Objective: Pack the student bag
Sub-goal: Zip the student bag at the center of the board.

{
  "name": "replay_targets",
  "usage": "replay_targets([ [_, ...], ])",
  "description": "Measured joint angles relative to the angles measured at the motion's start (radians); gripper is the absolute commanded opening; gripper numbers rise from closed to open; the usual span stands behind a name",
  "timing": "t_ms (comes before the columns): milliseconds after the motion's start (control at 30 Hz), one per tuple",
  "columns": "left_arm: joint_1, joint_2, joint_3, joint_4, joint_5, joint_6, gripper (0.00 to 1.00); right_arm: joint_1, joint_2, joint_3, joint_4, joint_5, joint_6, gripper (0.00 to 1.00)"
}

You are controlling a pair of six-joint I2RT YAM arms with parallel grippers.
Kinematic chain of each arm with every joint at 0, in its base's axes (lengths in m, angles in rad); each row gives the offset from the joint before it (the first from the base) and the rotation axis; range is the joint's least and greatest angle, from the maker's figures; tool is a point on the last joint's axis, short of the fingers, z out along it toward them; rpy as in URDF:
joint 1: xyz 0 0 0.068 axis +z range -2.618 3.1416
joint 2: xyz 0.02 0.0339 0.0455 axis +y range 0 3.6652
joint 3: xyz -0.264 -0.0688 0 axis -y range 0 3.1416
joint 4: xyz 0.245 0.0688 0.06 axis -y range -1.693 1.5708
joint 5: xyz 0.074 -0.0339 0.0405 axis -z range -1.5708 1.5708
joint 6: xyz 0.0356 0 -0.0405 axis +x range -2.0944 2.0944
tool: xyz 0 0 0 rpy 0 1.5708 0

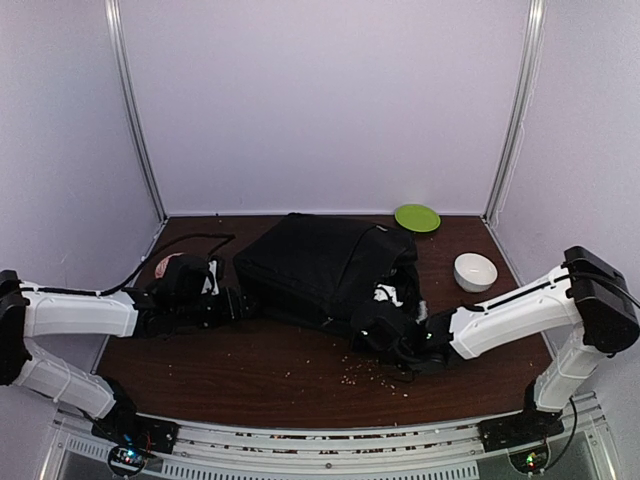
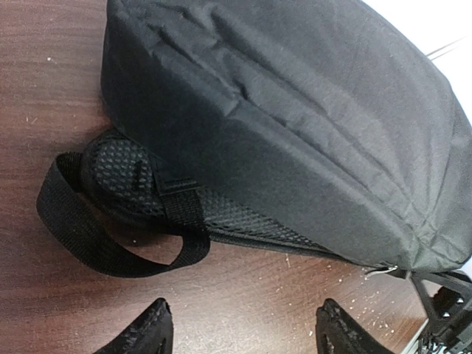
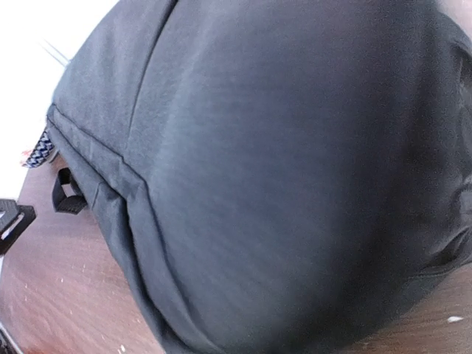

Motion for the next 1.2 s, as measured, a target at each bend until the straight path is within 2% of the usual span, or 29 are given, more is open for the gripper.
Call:
replay_targets([
  [100, 0.001, 0.017, 0.002, 0.000, 0.000, 0.000, 0.67, 0.002, -0.060, -0.098, 0.091, -0.017, -0.081, 0.38],
  [233, 0.001, 0.049, 0.022, 0.000, 0.008, 0.000, 0.67, 0.022, -0.059, -0.142, 0.206, -0.058, -0.174, 0.40],
  [400, 0.008, 0.097, 0.062, 0.022, 0.041, -0.016, 0.67, 0.037, -0.014, -0.111, 0.338, -0.116, -0.207, 0.40],
  [633, 0.019, 0.203, 0.108, 0.110, 0.118, -0.081, 0.71, 0.038, -0.031, -0.130, 0.451, -0.093, -0.197, 0.61],
  [833, 0.114, 0.233, 0.107, 0.165, 0.155, -0.132, 0.78, 0.027, -0.270, -0.261, 0.394, -0.020, -0.091, 0.75],
  [933, 0.164, 0.211, 0.108, 0.146, 0.143, -0.118, 0.97, -0.012, -0.383, -0.296, 0.341, 0.004, -0.038, 0.81],
  [1067, 0.182, 0.157, 0.163, 0.035, 0.070, -0.056, 0.98, -0.145, -0.485, -0.336, 0.294, -0.035, 0.006, 0.85],
  [1200, 0.185, 0.164, 0.288, -0.059, 0.005, 0.029, 0.98, -0.285, -0.491, -0.336, 0.262, -0.128, 0.016, 0.85],
])
